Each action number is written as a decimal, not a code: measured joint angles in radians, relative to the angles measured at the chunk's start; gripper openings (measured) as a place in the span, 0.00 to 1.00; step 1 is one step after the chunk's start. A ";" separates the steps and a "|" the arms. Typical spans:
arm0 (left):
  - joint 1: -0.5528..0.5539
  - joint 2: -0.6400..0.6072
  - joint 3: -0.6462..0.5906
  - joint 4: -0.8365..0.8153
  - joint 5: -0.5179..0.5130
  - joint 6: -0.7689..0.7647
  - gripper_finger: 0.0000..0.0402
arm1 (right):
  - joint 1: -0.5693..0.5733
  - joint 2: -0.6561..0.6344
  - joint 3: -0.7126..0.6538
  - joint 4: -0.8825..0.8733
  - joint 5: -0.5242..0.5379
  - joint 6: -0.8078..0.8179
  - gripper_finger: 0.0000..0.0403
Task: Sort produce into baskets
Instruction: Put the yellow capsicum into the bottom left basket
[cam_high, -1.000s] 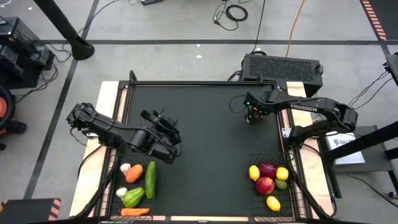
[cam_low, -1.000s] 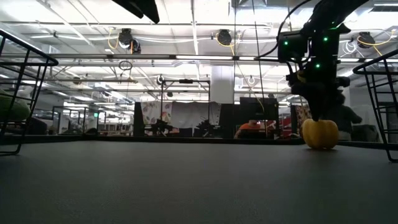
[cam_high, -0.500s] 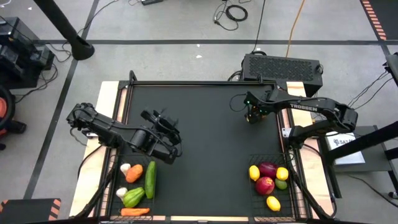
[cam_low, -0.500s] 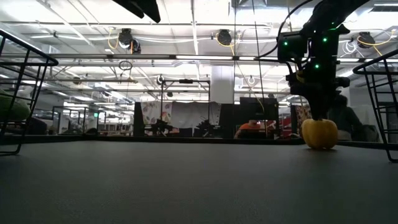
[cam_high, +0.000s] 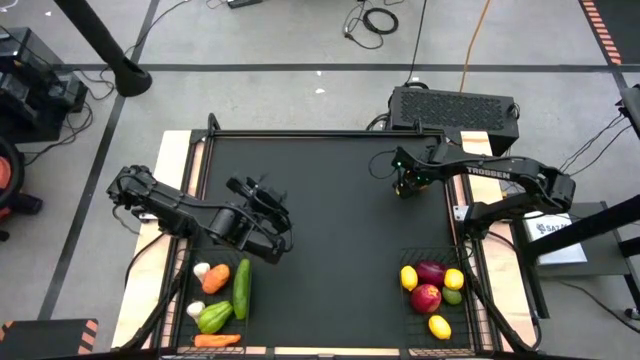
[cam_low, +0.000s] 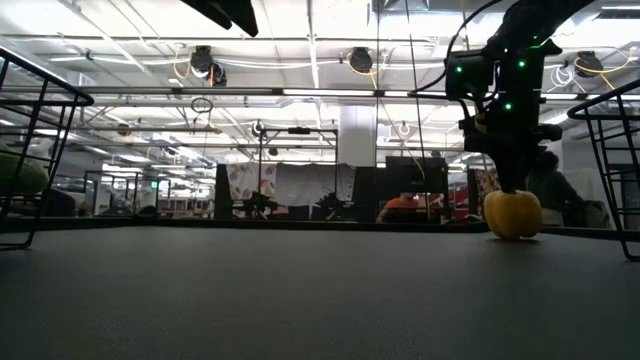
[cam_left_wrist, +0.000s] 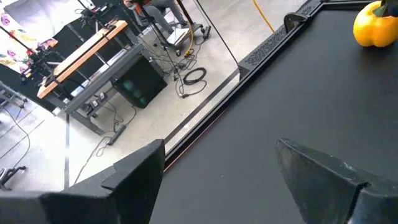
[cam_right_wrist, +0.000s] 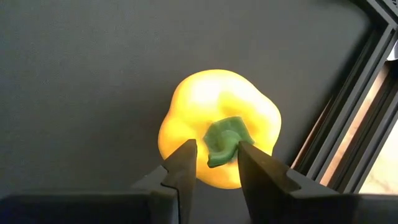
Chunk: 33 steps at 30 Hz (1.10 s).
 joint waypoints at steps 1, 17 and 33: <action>0.000 0.000 0.000 0.000 0.000 0.000 0.78 | 0.000 0.000 0.000 0.000 0.000 0.001 0.27; 0.000 0.000 0.000 0.000 0.000 0.000 0.78 | 0.000 0.000 0.000 -0.002 -0.001 0.017 0.21; 0.000 0.000 0.000 0.000 0.000 0.000 0.78 | 0.000 0.000 0.000 -0.003 0.003 -0.020 0.02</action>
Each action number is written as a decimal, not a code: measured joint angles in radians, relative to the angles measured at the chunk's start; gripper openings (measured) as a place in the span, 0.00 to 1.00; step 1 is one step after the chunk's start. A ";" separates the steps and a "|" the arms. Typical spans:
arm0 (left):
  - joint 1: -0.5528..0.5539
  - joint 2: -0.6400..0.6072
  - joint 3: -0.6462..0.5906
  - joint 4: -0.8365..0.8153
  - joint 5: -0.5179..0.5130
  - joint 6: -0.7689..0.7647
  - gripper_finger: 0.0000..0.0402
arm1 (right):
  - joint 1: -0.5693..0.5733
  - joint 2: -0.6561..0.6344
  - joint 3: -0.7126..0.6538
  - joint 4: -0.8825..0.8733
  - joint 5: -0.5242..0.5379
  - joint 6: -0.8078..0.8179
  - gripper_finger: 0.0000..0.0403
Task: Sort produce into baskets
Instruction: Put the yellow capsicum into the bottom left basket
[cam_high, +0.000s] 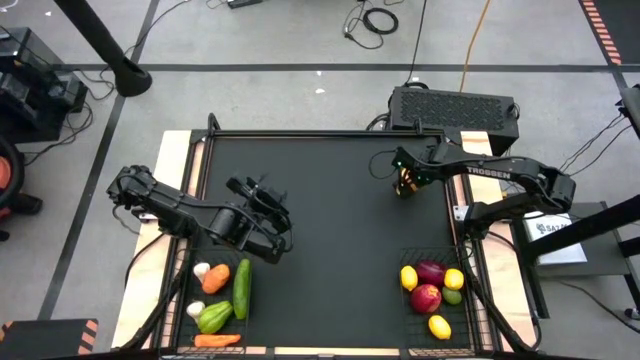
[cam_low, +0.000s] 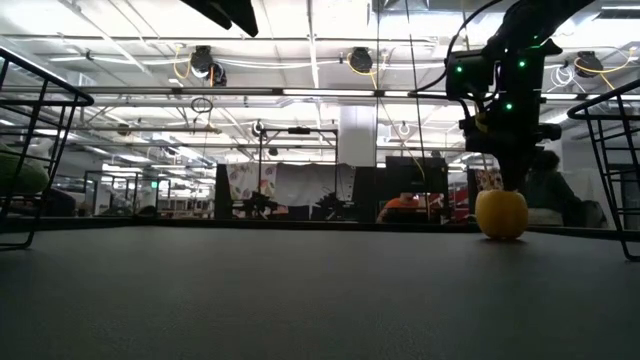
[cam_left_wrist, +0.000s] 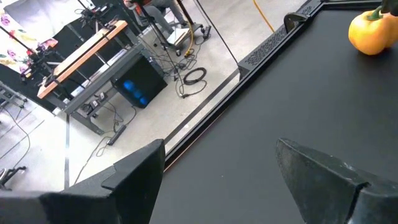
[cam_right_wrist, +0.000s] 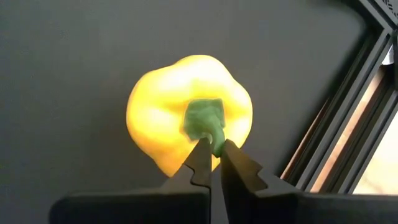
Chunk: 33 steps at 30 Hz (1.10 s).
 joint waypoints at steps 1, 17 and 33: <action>0.000 0.000 0.000 0.000 0.000 0.000 0.78 | 0.001 0.000 0.000 0.000 0.000 -0.004 0.02; 0.005 0.000 0.000 0.001 -0.002 0.000 0.78 | 0.094 0.000 0.039 -0.043 -0.035 -0.016 0.00; -0.070 -0.043 0.000 -0.028 0.089 -0.017 0.78 | 0.376 -0.005 0.039 0.302 -0.244 0.062 0.00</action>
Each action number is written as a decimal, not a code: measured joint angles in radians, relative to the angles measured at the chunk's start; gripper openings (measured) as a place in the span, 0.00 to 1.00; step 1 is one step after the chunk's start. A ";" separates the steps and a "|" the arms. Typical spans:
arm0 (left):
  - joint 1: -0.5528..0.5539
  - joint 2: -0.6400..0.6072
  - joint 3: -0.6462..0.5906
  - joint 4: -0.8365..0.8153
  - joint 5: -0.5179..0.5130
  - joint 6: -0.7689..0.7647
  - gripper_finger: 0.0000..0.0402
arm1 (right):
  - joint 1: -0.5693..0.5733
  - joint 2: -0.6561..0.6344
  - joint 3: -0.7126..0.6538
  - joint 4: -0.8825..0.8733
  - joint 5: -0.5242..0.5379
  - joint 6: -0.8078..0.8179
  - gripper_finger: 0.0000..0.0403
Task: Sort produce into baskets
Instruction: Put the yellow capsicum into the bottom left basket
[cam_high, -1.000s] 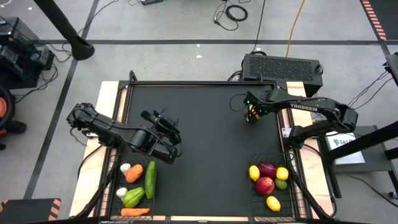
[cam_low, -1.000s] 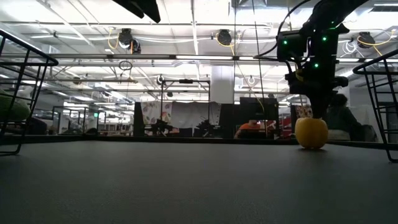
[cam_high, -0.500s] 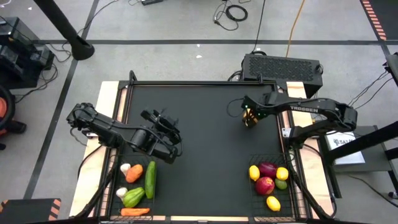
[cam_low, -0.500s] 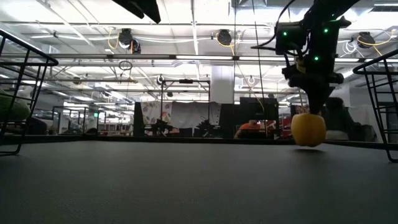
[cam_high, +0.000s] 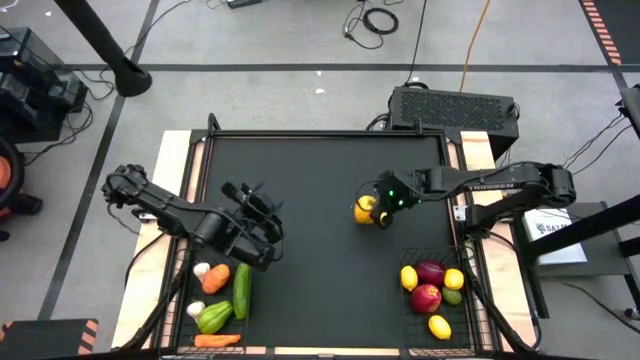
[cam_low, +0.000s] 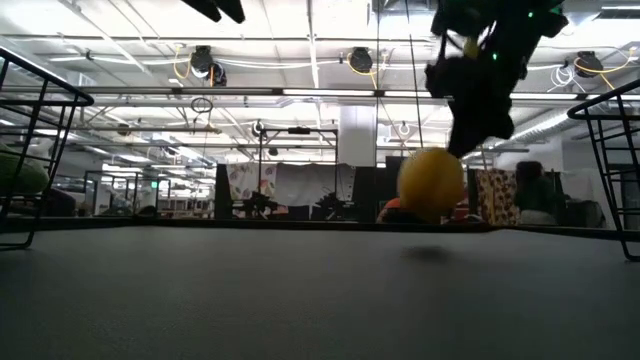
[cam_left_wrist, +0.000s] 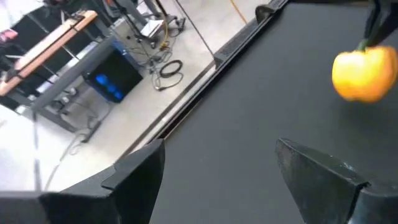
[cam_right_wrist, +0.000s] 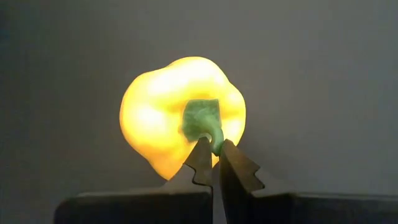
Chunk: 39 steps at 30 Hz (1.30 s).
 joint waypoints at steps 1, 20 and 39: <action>-0.009 -0.008 0.000 0.000 0.000 -0.010 0.78 | 0.024 0.000 0.000 0.030 0.000 0.014 0.00; -0.181 -0.229 0.001 -0.003 -0.037 -0.045 0.78 | 0.318 0.279 0.094 0.713 0.041 0.143 0.00; -0.189 -0.276 0.001 -0.052 -0.034 -0.046 0.78 | 0.462 0.919 1.102 0.527 0.034 -0.204 0.00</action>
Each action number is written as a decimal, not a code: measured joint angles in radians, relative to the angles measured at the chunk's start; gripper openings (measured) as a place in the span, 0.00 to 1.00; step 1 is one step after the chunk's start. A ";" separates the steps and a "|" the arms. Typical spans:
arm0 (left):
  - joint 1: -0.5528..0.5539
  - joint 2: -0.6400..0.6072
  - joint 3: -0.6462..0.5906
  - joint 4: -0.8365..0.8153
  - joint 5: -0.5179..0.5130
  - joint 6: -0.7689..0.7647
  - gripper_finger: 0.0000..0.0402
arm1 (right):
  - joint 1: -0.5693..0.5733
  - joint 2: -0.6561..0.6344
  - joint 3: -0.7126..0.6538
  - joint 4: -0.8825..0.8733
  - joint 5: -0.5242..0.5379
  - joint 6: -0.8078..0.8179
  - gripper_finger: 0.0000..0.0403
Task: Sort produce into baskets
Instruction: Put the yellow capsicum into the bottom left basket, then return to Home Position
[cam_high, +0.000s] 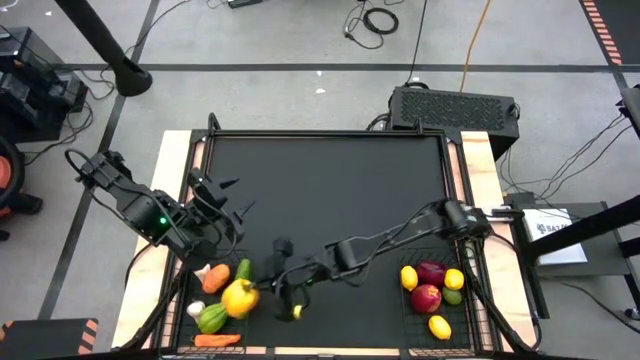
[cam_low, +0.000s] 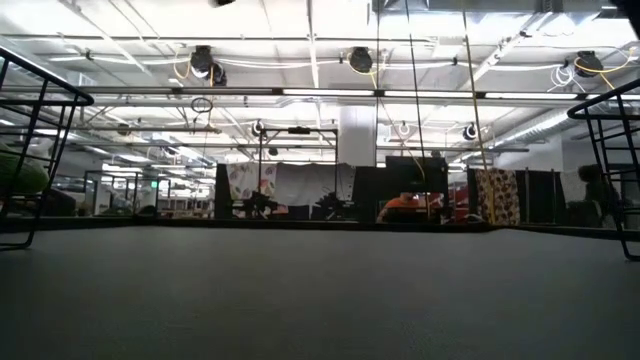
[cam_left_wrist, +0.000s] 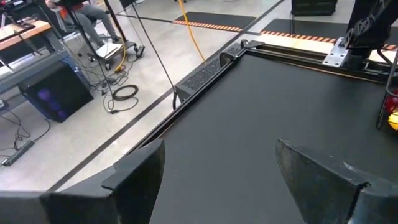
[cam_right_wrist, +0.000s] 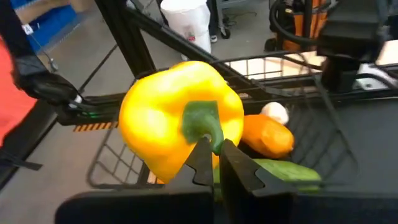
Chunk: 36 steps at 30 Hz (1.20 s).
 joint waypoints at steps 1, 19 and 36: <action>0.000 0.000 0.000 0.000 -0.001 0.000 0.78 | 0.000 0.033 0.035 0.003 0.000 -0.011 0.00; 0.000 0.000 0.000 -0.026 -0.019 -0.002 0.78 | 0.019 0.231 0.238 -0.012 -0.063 -0.032 0.29; -0.018 0.001 -0.120 0.097 -0.006 -0.027 0.78 | 0.069 -0.176 0.238 -0.909 0.198 -0.254 0.43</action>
